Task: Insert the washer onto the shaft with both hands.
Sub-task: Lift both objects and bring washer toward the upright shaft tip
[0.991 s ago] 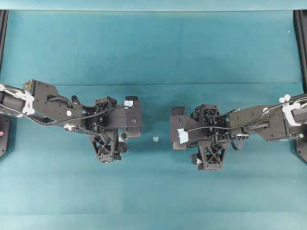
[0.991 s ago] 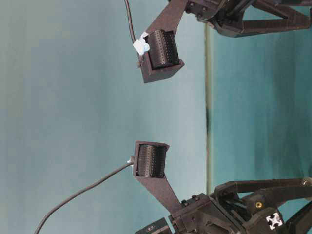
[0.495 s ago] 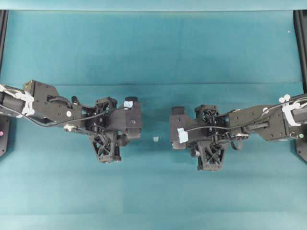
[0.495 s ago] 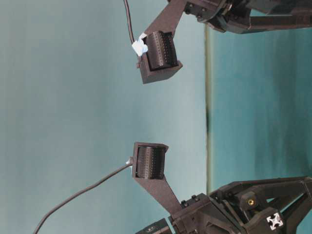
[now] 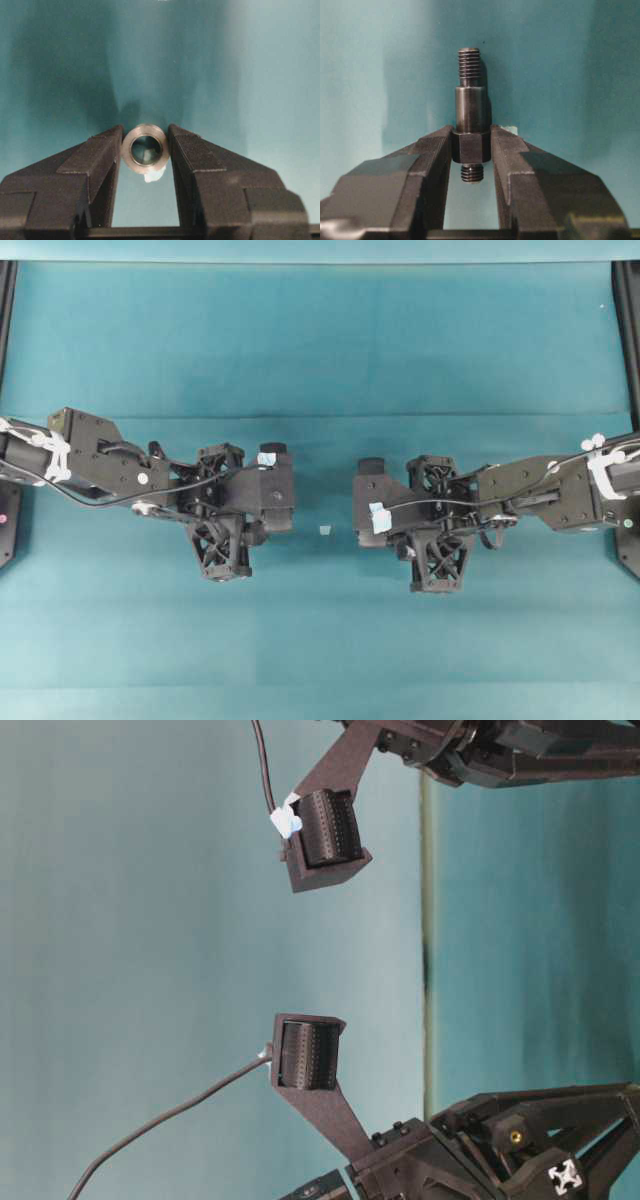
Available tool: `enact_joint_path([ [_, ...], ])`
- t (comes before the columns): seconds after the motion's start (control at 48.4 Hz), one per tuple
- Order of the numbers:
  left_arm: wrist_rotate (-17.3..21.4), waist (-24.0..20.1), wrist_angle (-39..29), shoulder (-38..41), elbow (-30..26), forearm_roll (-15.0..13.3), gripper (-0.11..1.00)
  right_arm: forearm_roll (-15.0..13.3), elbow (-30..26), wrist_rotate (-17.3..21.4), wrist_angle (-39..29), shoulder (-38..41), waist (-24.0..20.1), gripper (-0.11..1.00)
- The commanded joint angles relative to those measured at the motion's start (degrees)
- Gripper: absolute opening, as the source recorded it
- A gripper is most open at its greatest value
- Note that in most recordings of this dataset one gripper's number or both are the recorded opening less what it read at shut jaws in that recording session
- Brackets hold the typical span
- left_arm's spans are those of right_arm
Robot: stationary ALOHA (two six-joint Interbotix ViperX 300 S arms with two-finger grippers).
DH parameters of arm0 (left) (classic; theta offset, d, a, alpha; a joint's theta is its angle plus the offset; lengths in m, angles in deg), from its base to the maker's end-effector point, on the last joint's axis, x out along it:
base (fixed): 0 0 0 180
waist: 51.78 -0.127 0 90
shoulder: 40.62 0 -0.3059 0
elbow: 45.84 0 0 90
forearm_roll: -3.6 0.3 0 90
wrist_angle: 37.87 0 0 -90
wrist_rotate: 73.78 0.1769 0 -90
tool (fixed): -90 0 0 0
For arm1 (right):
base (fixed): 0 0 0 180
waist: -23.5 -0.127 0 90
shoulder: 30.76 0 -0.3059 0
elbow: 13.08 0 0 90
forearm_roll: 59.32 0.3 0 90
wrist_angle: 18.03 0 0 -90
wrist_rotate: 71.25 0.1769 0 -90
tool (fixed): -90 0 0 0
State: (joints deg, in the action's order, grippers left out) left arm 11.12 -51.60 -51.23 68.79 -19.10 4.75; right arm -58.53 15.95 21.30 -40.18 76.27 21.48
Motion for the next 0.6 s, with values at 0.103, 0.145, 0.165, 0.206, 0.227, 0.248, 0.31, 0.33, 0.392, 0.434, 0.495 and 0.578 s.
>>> enact_joint_path([
  [0.103, 0.1, 0.3, 0.4, -2.0, -0.2, 0.0, 0.36, -0.2, -0.1, 0.2, 3.9, -0.9, 0.5, 0.01],
  [0.145, 0.1, 0.3, 0.4, -2.5, -0.2, 0.0, 0.36, -0.1, 0.0, 0.2, 4.7, -1.1, 0.5, 0.01],
  [0.165, 0.1, 0.3, 0.4, -2.7, -0.2, 0.0, 0.36, -0.1, 0.1, 0.2, 4.9, -1.1, 0.6, 0.01],
  [0.206, 0.1, 0.3, 0.5, -3.1, -0.2, 0.0, 0.36, -0.1, 0.2, 0.2, 5.6, -1.3, 0.6, 0.01],
  [0.227, 0.1, 0.3, 0.7, -3.3, -0.2, 0.1, 0.36, -0.1, 0.3, 0.2, 6.0, -1.5, 0.6, 0.0],
  [0.248, 0.1, 0.3, 0.9, -3.4, -0.2, 0.1, 0.36, -0.1, 0.4, 0.2, 6.3, -1.6, 0.6, 0.0],
  [0.31, 0.2, 0.4, 1.8, -4.1, 0.0, 0.0, 0.36, 0.1, 1.0, 0.4, 7.7, -2.0, 0.6, 0.0],
  [0.33, 0.2, 0.3, 2.2, -4.4, 0.1, 0.0, 0.36, 0.1, 1.1, 0.4, 8.3, -2.2, 0.5, 0.0],
  [0.392, 0.2, 0.3, 4.0, -5.1, 0.5, 0.1, 0.36, 0.3, 1.8, 0.4, 9.8, -2.9, 0.5, 0.0],
  [0.434, 0.3, 0.3, 5.5, -5.7, 1.1, 0.0, 0.36, 0.5, 2.4, 0.4, 10.9, -3.4, 0.4, 0.0],
  [0.495, 0.4, 0.3, 8.3, -6.5, 1.9, 0.1, 0.36, 0.6, 3.4, 0.4, 13.1, -4.4, 0.2, 0.0],
  [0.578, 0.3, 0.3, 13.4, -7.7, 3.9, 0.0, 0.36, 0.7, 5.4, 0.5, 16.8, -5.7, -0.3, 0.0],
])
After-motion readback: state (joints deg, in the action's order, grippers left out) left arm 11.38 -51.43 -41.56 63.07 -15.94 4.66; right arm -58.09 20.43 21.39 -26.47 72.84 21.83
